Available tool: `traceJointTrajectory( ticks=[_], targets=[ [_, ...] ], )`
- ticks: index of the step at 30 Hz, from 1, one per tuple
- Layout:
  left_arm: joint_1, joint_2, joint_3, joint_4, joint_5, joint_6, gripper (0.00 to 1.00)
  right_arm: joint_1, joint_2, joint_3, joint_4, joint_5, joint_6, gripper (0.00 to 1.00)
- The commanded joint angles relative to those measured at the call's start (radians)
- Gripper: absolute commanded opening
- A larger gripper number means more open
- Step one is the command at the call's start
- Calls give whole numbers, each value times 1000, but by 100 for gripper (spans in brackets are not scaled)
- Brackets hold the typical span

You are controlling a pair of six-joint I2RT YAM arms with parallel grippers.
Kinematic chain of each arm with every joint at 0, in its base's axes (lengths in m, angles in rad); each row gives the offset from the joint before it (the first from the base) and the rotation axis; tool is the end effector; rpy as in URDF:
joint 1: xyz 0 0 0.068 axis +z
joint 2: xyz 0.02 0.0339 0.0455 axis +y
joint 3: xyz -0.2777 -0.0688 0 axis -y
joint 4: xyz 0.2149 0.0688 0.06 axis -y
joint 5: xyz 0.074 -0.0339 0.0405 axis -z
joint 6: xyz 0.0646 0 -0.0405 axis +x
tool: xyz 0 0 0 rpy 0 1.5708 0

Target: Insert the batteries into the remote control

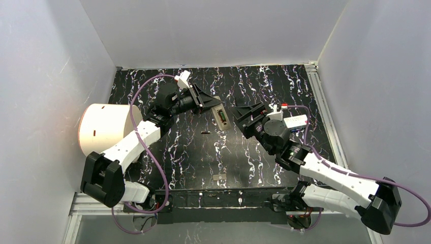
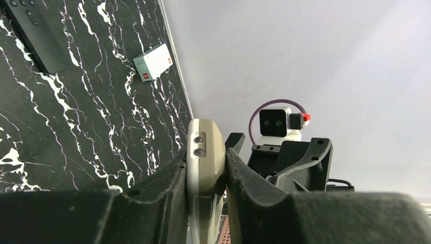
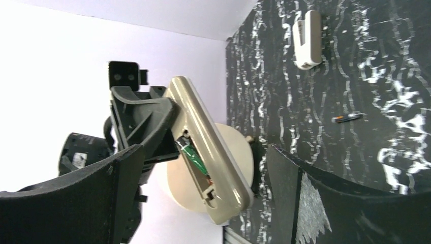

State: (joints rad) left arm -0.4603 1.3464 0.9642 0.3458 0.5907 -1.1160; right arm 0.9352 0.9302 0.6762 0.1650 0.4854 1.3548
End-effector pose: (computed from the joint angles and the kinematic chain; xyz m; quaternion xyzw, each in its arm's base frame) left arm 0.2596 -0.1689 0.3551 -0.0305 0.7171 -0.6186 0.3197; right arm 0.1476 0.1493 0.3286 0.3078 0.6668 0.5234 0.4321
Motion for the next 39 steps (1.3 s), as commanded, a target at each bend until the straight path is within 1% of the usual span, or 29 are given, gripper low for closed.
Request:
traceJointTrajectory(
  ticks=[1, 4, 7, 11, 16, 22, 24, 29, 32, 35, 38, 39],
  targets=[
    [-2, -29, 36, 36, 3, -8, 0, -14, 35, -20, 192, -47, 86, 99],
    [-2, -28, 35, 36, 6, -14, 0, -34, 78, -39, 279, -118, 127, 99],
    [-2, -26, 36, 35, 13, -19, 0, -49, 114, -27, 297, -183, 132, 99],
    [-2, -27, 34, 35, 22, -17, 0, -54, 125, -27, 319, -199, 124, 99],
    [-2, -20, 30, 35, 40, -11, 0, -69, 152, -13, 318, -247, 122, 99],
    [-1, 8, 58, 35, 113, 18, 0, -92, 179, 57, 270, -297, 50, 99],
    [-1, 15, 64, 36, 126, 21, 0, -97, 180, 61, 277, -303, 39, 98],
    [-1, 15, 64, 35, 128, 23, 0, -113, 182, 58, 282, -333, 46, 96],
    [-2, 10, 64, 35, 125, 20, 0, -121, 183, 54, 291, -351, 47, 93],
    [-2, 11, 64, 36, 122, 13, 0, -124, 181, 49, 306, -359, 40, 86],
    [-1, 11, 68, 35, 120, 6, 0, -126, 181, 47, 310, -366, 26, 78],
    [-1, 11, 68, 35, 120, 4, 0, -125, 181, 46, 309, -365, 19, 73]
  ],
)
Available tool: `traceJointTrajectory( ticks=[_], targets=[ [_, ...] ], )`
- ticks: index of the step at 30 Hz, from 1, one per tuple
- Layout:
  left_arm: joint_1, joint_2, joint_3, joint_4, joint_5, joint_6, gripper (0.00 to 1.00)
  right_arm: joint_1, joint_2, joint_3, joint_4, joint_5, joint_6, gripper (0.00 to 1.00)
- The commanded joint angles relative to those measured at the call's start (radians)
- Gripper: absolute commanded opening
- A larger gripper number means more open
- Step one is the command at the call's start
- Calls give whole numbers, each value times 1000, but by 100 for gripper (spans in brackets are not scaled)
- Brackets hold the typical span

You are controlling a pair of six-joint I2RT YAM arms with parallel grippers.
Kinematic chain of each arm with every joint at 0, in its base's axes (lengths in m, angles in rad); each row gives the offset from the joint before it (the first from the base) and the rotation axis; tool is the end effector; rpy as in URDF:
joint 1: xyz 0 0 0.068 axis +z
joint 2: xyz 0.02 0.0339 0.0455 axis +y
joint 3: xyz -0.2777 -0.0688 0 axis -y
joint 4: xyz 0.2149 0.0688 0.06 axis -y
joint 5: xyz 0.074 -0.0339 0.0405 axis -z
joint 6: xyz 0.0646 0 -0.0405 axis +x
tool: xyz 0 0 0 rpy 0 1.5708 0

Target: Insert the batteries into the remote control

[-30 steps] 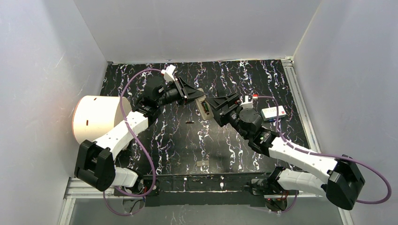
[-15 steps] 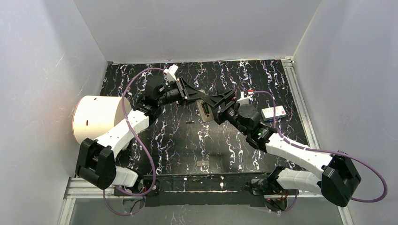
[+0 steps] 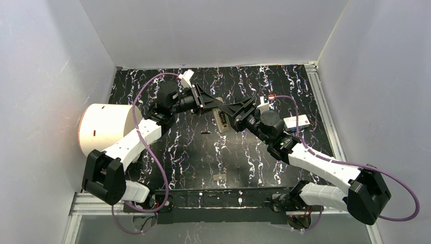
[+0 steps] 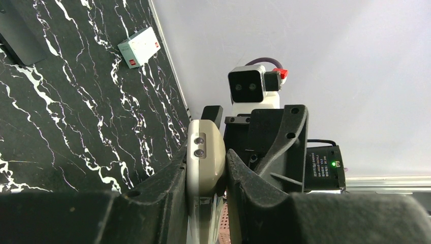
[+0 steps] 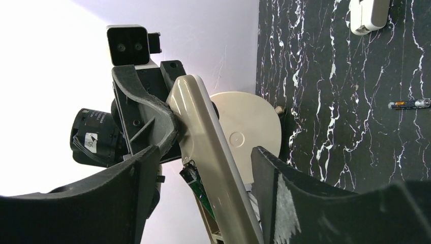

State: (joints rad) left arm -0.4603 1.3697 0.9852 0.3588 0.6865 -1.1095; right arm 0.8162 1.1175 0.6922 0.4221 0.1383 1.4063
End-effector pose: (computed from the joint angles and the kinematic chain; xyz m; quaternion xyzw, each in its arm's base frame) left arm 0.2597 -0.1745 0.3574 0.0076 0.7141 -0.6350 0.2946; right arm 0.1824 0.1810 0.3287 0.2521 0.6618 0.6095 0.3562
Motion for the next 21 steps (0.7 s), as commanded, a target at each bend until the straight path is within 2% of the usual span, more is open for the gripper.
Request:
traceJointTrajectory(
  ticks=[1, 13, 21],
  targets=[
    [-1, -12, 48, 22, 22, -4, 0, -6, -7, 28, 51, -18, -37, 70],
    [-2, -3, 56, 15, 21, -50, 0, -15, -17, 7, 58, -28, -57, 54],
    [-2, 4, 65, -12, 19, -81, 0, -18, -14, -6, 73, -45, -61, 49]
  ],
)
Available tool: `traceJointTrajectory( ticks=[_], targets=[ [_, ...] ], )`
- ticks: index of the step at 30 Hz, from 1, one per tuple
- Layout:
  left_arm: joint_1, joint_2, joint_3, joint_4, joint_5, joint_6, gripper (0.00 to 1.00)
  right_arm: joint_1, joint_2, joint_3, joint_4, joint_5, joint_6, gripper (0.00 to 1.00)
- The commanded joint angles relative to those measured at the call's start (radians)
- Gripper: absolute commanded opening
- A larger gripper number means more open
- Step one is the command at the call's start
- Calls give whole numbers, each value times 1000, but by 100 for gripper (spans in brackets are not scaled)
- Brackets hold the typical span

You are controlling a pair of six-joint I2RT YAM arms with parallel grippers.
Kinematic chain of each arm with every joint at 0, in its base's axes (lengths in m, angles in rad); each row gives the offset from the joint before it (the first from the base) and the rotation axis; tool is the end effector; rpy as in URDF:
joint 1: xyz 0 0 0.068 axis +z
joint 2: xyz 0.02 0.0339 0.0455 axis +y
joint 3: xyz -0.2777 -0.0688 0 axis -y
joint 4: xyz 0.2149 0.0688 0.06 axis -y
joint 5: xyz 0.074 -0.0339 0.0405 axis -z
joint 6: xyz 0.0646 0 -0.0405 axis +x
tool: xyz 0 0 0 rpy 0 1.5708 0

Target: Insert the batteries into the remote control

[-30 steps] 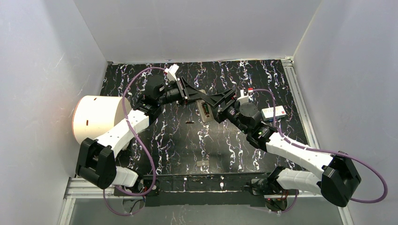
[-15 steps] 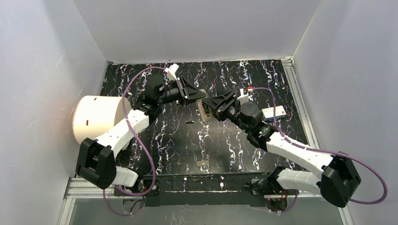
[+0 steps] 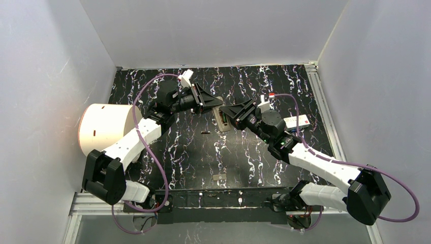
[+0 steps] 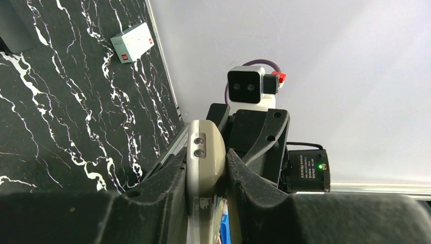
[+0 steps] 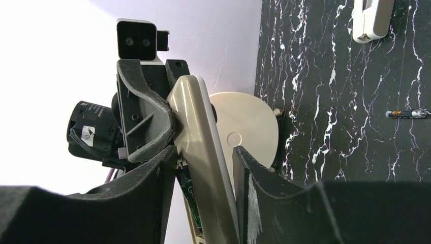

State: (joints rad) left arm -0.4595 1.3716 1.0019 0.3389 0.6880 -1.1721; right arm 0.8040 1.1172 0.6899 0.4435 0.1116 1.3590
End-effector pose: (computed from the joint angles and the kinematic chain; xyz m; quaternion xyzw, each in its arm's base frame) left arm 0.2605 -0.1747 0.3602 -0.0157 0.7153 -0.6432 0.2728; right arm 0.1835 0.1800 0.3309 0.2301 0.6626 0.6098 0.3690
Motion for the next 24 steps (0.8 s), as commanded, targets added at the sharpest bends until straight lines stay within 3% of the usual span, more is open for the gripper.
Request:
traceJointTrajectory(
  ticks=[1, 11, 24],
  targets=[
    [-2, 2, 49, 7, 18, -20, 0, -6, -11, -3, 57, -24, -20, 49],
    [-2, -5, 51, 6, 39, -23, 0, -9, 13, 12, 109, -88, -117, 50],
    [-1, -30, 28, -38, 59, 24, 0, -37, 6, 72, 38, -162, -257, 77]
  ],
)
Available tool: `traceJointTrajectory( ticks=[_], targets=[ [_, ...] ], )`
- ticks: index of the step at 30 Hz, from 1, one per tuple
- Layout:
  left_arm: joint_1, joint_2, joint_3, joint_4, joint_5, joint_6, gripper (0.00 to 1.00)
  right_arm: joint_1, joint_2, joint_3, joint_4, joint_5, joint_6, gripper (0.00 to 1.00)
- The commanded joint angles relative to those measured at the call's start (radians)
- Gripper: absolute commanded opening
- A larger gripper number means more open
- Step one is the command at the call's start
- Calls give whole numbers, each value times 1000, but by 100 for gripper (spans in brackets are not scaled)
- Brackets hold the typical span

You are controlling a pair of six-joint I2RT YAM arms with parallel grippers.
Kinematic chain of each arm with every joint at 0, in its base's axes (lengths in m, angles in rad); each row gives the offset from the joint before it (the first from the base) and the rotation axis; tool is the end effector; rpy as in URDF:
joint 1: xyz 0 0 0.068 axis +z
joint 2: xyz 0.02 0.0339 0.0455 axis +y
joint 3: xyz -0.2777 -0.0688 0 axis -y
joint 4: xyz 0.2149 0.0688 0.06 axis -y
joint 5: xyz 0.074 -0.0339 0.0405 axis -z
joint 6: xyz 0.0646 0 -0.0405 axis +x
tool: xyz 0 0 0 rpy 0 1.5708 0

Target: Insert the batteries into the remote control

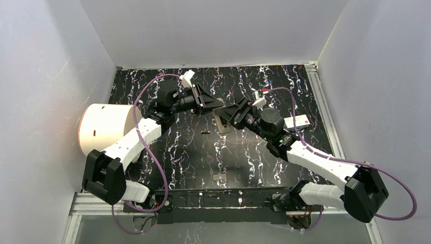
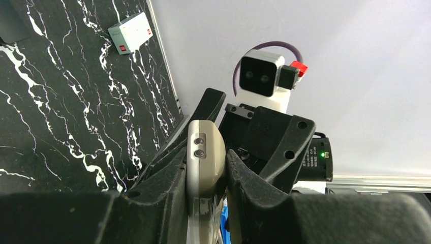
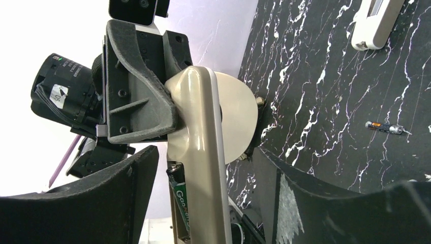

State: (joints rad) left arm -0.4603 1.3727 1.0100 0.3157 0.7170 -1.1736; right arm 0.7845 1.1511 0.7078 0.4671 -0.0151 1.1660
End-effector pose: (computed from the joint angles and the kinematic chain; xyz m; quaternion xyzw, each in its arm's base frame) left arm 0.2590 -0.1758 0.3599 -0.0096 0.7195 -0.6450 0.2574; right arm 0.1870 0.1881 0.3324 0.1272 0.6870 0.5952 0.3970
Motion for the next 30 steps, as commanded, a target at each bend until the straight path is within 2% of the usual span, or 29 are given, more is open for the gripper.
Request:
traceJointTrajectory(
  ticks=[1, 4, 8, 16, 21, 30],
  targets=[
    [0, -32, 20, -17, 32, 29, 0, -23, -31, 56, 19, -49, -70, 79],
    [0, -32, 23, -22, 38, 46, 0, -33, -49, 59, 19, -92, -106, 82],
    [0, -38, 23, -42, 54, 89, 0, -42, -81, 77, -73, -139, -231, 82],
    [0, -43, 27, -73, 82, 151, 0, -44, -86, 196, -346, -258, -566, 73],
    [0, -33, 38, -75, 89, 154, 0, -43, -53, 248, -441, -252, -646, 62],
    [0, -22, 49, -86, 96, 153, 0, -44, -32, 271, -493, -285, -732, 60]
  ],
)
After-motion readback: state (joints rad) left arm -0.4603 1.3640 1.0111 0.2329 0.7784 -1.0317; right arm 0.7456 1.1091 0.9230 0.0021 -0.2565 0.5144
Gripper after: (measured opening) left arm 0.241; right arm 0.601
